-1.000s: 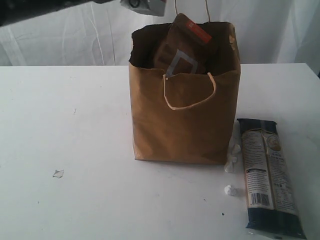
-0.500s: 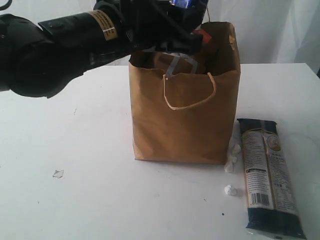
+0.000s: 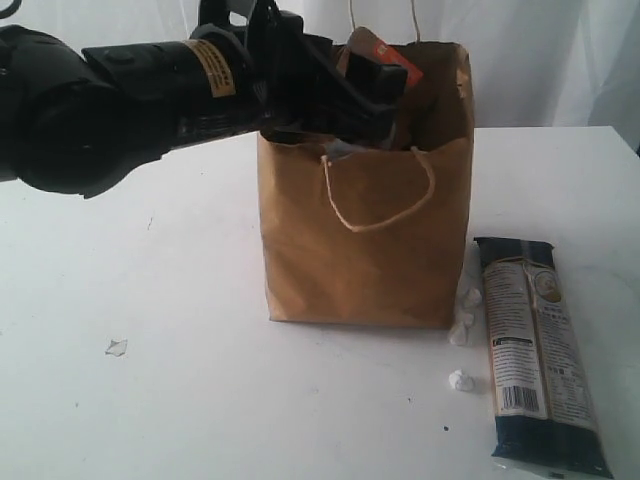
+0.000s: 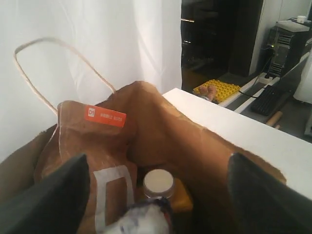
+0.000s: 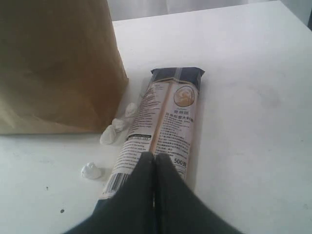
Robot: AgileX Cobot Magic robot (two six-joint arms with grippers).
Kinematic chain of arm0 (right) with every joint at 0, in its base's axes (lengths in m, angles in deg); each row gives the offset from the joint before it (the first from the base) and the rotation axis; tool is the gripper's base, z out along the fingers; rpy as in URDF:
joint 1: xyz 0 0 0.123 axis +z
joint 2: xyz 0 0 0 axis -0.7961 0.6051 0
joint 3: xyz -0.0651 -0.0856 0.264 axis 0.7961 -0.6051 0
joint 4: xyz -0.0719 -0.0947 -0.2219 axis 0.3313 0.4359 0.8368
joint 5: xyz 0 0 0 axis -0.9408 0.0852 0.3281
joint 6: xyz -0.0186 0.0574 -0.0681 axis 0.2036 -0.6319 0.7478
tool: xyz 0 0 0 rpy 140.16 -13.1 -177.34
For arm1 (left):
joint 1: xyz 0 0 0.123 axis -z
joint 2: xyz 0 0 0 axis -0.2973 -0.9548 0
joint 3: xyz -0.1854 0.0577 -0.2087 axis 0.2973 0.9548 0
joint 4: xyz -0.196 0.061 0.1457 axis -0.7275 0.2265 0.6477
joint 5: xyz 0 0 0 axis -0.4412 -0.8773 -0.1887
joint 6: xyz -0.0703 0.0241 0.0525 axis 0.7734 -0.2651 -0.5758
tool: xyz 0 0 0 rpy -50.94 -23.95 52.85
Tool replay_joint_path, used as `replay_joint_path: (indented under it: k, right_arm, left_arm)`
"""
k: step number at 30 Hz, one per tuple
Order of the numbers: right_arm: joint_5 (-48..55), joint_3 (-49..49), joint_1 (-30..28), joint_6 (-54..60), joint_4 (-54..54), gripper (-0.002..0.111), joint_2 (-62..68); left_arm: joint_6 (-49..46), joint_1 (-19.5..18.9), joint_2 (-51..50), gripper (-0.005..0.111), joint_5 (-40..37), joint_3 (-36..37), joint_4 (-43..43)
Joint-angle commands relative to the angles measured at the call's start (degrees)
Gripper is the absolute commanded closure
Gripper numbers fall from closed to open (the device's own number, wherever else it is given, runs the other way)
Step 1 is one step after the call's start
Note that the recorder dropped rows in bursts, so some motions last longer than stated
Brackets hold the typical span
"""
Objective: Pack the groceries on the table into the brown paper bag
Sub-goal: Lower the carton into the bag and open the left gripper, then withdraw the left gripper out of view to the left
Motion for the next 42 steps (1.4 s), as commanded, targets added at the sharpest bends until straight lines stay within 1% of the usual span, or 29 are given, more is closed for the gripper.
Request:
replay_joint_path:
  k: [1, 5, 8, 11, 13, 15, 18, 20, 21, 24, 35, 38, 41, 42]
  right_arm:
    - [-0.10, -0.50, -0.27, -0.14, 0.24, 0.108, -0.09]
    - [-0.10, -0.50, -0.27, -0.14, 0.24, 0.108, -0.09]
    - [-0.10, -0.50, -0.27, -0.14, 0.24, 0.108, -0.09]
    - [-0.10, -0.50, -0.27, -0.14, 0.24, 0.108, -0.09]
    - [-0.10, -0.50, -0.27, -0.14, 0.24, 0.108, -0.09]
    - [-0.10, -0.50, -0.27, -0.14, 0.24, 0.108, -0.09]
    - [-0.10, -0.50, -0.27, -0.14, 0.24, 0.108, -0.09]
    - [-0.10, -0.50, -0.27, -0.14, 0.24, 0.108, -0.09]
    - [-0.10, -0.50, -0.27, -0.14, 0.24, 0.108, -0.09]
    - [-0.10, -0.50, -0.27, -0.14, 0.24, 0.108, -0.09]
    - [-0.10, -0.50, -0.27, -0.14, 0.24, 0.108, -0.09]
    - [-0.10, -0.50, -0.27, -0.14, 0.24, 0.108, -0.09]
    - [-0.10, -0.50, -0.27, -0.14, 0.24, 0.108, -0.09]
    - [-0.10, -0.50, -0.27, -0.14, 0.24, 0.108, -0.09]
  left_arm:
    - [-2.93, 0.34, 0.74, 0.026, 0.86, -0.11, 0.29]
    - [-6.50, 0.34, 1.40, 0.026, 0.86, -0.11, 0.66]
    - [-9.34, 0.34, 3.77, 0.026, -1.53, -0.11, 0.66]
    - [-10.39, 0.34, 7.17, 0.027, -7.75, -0.11, 0.66]
    - [-10.39, 0.34, 9.86, 0.033, -14.00, -0.11, 0.66]
    - [-11.98, 0.34, 12.11, 0.046, -20.90, -0.11, 0.66]
    - [-17.24, 0.34, 15.35, 0.078, -28.86, -0.11, 0.66]
    - [-19.25, 0.34, 17.54, 0.099, -31.75, -0.11, 0.79]
    - [-19.38, 0.34, 18.52, 0.107, -32.56, -0.11, 0.94]
    - [-19.38, 0.34, 20.40, 0.106, -34.21, -0.11, 2.10]
    - [-19.42, 0.08, 22.42, 0.107, -35.13, -0.07, 3.11]
    - [-19.42, -1.91, 22.42, 0.107, -34.27, 0.85, 3.63]
    - [-18.71, -5.85, 23.34, 0.107, -31.44, 4.01, 3.63]
    - [-18.05, -7.69, 24.18, 0.107, -30.08, 5.69, 3.27]
